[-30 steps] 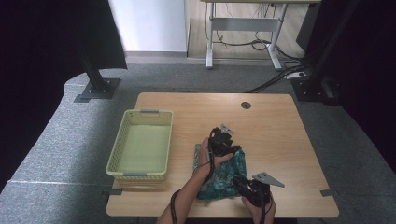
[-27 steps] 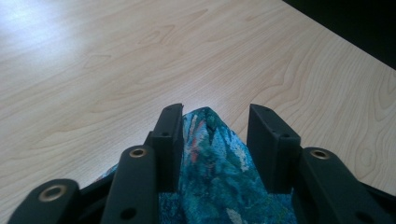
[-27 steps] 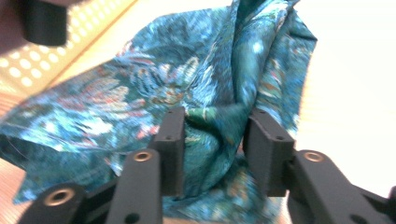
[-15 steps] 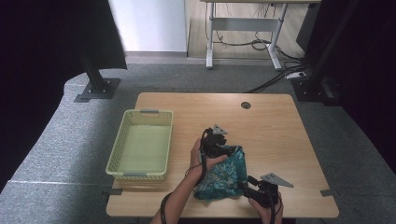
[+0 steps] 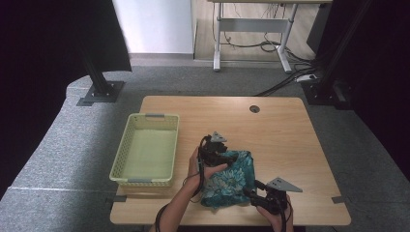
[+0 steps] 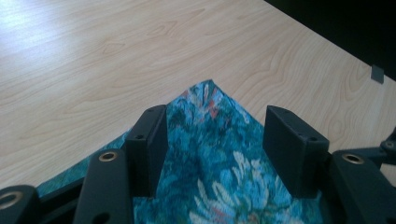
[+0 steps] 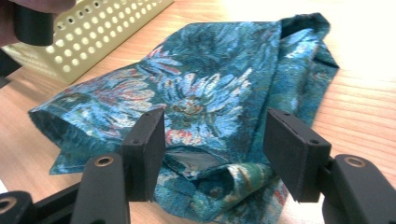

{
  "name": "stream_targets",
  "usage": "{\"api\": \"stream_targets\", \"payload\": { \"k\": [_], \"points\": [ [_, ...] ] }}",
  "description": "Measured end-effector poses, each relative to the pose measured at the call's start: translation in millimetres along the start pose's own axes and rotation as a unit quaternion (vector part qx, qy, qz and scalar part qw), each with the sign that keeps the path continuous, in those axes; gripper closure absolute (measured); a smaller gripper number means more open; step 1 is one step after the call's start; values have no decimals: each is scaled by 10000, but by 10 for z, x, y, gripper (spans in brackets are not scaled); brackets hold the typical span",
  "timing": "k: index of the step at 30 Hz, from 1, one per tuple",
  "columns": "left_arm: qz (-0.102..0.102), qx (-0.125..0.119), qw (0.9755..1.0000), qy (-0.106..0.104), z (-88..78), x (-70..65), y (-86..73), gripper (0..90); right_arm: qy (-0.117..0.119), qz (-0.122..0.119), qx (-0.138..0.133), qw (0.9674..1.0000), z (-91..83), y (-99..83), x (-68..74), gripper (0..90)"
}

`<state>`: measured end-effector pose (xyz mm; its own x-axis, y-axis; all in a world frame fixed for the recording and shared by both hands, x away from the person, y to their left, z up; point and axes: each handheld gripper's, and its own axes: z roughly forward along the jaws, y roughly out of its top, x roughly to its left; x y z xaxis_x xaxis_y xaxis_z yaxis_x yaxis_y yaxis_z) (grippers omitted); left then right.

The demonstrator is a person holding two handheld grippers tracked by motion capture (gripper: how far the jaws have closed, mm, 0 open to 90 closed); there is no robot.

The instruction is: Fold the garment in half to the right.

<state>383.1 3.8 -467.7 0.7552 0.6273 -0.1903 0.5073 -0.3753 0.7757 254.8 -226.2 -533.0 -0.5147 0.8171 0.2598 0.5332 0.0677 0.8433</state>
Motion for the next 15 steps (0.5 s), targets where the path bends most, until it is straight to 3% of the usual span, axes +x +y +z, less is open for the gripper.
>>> {"api": "stream_targets", "payload": {
  "k": [6, 15],
  "points": [
    [95, -47, 9999, 99, -162, 22, -114, 402, 74, -206, 23, 9998, -9, -13, 24, 384],
    [72, -106, 9997, 209, -384, 127, -263, 402, 16, -190, 10, 9998, -71, -9, -35, 384]
  ]
}}
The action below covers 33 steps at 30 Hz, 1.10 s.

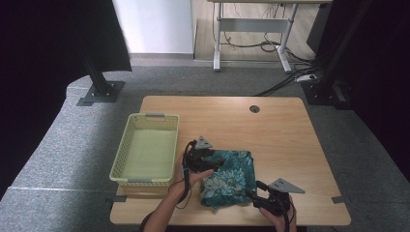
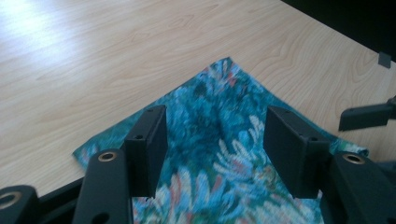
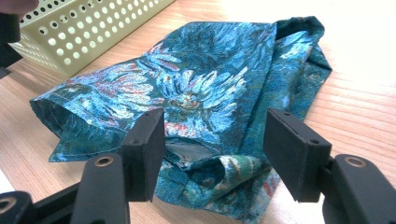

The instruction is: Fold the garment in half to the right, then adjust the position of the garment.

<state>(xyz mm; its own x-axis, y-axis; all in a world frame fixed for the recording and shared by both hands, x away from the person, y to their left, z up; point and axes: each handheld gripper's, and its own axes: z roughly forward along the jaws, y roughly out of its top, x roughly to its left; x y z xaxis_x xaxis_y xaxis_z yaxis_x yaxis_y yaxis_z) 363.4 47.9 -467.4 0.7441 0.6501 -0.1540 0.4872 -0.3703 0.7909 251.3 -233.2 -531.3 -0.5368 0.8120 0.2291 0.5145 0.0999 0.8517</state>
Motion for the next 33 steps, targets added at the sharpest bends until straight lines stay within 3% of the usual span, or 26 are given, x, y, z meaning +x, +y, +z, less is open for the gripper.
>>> {"api": "stream_targets", "payload": {
  "k": [4, 10, 13, 26, 33],
  "points": [
    [-60, 58, 9999, 61, -16, 71, -78, 401, -44, -35, -22, 10000, -19, 25, -8, 385],
    [-176, 55, 9998, 47, 2, 139, -138, 401, -124, -357, 38, 9993, 5, 90, 42, 384],
    [-206, 180, 9996, 29, 59, 167, -164, 402, -134, -511, 123, 9985, 55, 142, 69, 384],
    [-324, 358, 9988, 48, 288, 250, -140, 407, -34, -952, 439, 9945, 462, 500, 143, 394],
    [-212, 585, 9980, 131, 403, 290, -123, 409, 33, -1252, 842, 9885, 742, 599, 172, 391]
  ]
}}
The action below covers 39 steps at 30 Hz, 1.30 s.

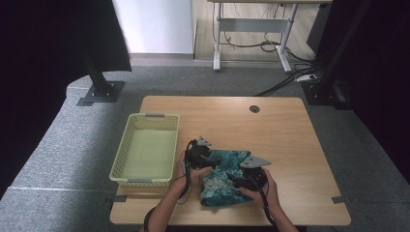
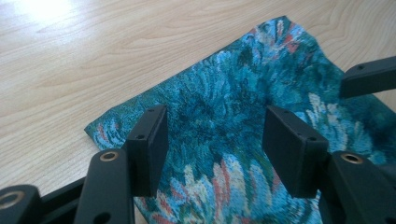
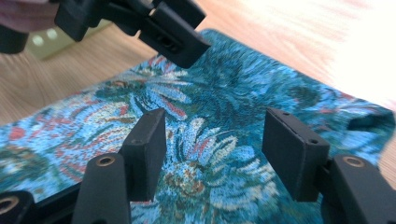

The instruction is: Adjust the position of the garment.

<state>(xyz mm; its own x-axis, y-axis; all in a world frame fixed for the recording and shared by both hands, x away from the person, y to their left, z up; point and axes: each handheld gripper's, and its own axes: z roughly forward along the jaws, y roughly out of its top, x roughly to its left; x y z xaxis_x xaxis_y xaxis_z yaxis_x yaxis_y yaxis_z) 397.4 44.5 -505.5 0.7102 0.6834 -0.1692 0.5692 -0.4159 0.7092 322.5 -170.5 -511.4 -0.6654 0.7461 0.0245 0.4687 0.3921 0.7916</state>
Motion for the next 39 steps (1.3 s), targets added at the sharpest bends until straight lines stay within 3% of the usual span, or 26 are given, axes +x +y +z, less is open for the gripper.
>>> {"api": "stream_targets", "payload": {
  "k": [5, 10, 23, 29, 39],
  "points": [
    [-98, 47, 9999, 31, 55, 29, -16, 417, 102, -46, 274, 9996, 146, -17, 10, 379],
    [-176, 64, 9998, 56, 73, 67, -56, 421, -30, -199, 495, 9986, 187, -111, 39, 372],
    [-382, 240, 9987, 251, 147, 156, -129, 429, -98, -233, 636, 9977, 197, -276, 24, 360],
    [-375, 359, 9982, 303, 197, 163, -159, 429, -80, -146, 637, 9978, 174, -321, -15, 355],
    [-402, 349, 9980, 327, 218, 183, -158, 436, -64, -112, 646, 9978, 182, -321, -27, 346]
  ]
}}
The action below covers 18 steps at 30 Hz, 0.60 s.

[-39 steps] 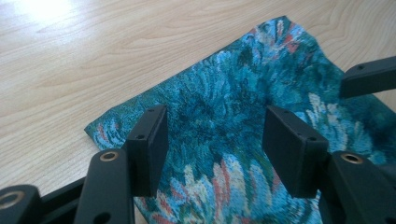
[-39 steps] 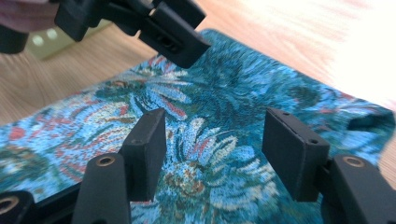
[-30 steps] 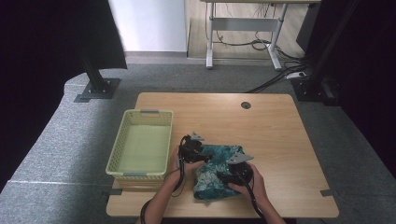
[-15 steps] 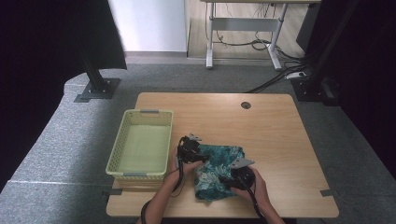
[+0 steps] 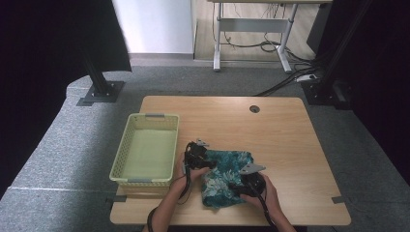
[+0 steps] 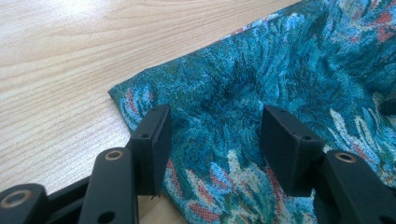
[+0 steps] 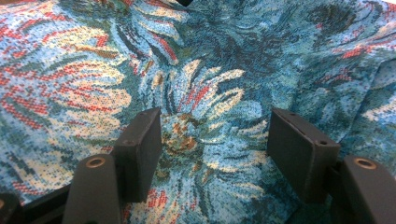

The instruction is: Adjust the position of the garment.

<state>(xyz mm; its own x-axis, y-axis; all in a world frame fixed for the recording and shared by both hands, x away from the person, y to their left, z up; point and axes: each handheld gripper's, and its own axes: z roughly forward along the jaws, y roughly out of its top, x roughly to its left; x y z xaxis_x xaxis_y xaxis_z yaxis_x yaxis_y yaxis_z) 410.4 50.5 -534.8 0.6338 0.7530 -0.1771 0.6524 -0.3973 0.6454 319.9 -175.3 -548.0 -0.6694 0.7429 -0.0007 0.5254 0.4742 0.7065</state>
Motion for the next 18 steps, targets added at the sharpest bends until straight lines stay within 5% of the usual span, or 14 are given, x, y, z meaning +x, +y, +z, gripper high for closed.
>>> {"api": "stream_targets", "payload": {
  "k": [18],
  "points": [
    [105, -150, 9998, 83, 88, -45, 41, 438, -96, 130, -148, 9998, -4, -43, -40, 347]
  ]
}}
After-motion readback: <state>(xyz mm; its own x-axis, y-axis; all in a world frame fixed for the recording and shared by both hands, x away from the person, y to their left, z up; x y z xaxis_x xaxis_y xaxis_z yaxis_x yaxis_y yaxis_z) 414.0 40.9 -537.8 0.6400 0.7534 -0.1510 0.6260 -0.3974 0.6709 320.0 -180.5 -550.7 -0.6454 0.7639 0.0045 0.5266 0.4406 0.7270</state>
